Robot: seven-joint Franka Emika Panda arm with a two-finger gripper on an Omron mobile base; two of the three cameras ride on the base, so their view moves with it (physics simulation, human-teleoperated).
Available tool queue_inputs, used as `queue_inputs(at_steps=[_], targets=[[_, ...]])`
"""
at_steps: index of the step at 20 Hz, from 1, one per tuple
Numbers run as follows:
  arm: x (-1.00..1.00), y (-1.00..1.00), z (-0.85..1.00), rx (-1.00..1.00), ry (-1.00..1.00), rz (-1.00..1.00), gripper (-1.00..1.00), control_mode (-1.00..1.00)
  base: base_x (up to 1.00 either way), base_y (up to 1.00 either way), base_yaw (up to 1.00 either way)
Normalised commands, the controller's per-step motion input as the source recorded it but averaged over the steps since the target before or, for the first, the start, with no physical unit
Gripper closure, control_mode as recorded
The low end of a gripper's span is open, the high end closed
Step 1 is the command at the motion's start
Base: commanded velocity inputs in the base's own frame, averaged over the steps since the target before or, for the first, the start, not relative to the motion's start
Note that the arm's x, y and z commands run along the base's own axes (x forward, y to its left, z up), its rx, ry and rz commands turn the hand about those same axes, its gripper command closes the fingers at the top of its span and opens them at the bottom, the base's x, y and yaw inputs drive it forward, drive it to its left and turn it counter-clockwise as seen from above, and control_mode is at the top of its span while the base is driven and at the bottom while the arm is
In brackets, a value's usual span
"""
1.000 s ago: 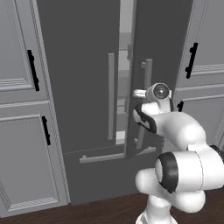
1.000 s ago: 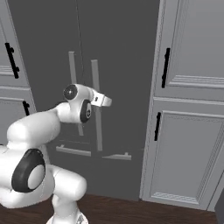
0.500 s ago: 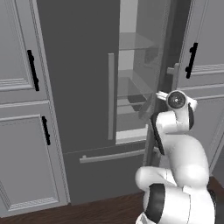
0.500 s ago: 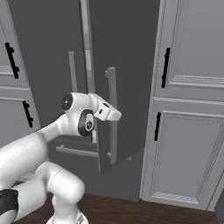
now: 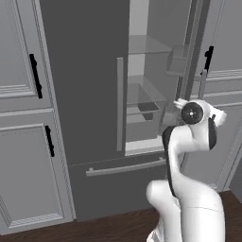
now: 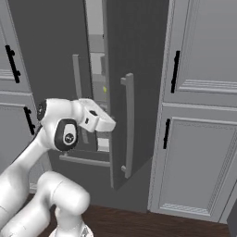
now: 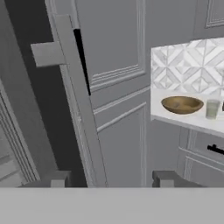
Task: Grab a lemon wedge from the fridge and one ice cube from the ice bowl, and put them in the glass of lemonade.
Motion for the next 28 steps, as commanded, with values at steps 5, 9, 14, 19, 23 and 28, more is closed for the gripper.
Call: queue_inputs(at_steps=[5, 9, 14, 19, 23, 28], targets=[[-0.12, 1.00, -0.01, -0.23, 0.00, -0.04, -1.00, -1.00, 0.00, 0.00, 0.00], [0.23, 1.00, 0.04, -0.13, 0.04, -0.22, -1.00, -1.00, 0.00, 0.00, 0.00], [0.83, 0.80, 0.02, -0.17, 0.09, -0.34, -1.00, -1.00, 0.00, 0.00, 0.00], [0.95, -0.27, -0.01, -0.01, 0.26, -0.02, -1.00, -1.00, 0.00, 0.00, 0.00], [0.59, -0.92, 0.00, 0.07, 0.16, 0.00, -1.00, -1.00, 0.00, 0.00, 0.00], [0.22, -1.00, 0.00, 0.10, 0.15, -0.03, -1.00, -1.00, 0.00, 0.00, 0.00]])
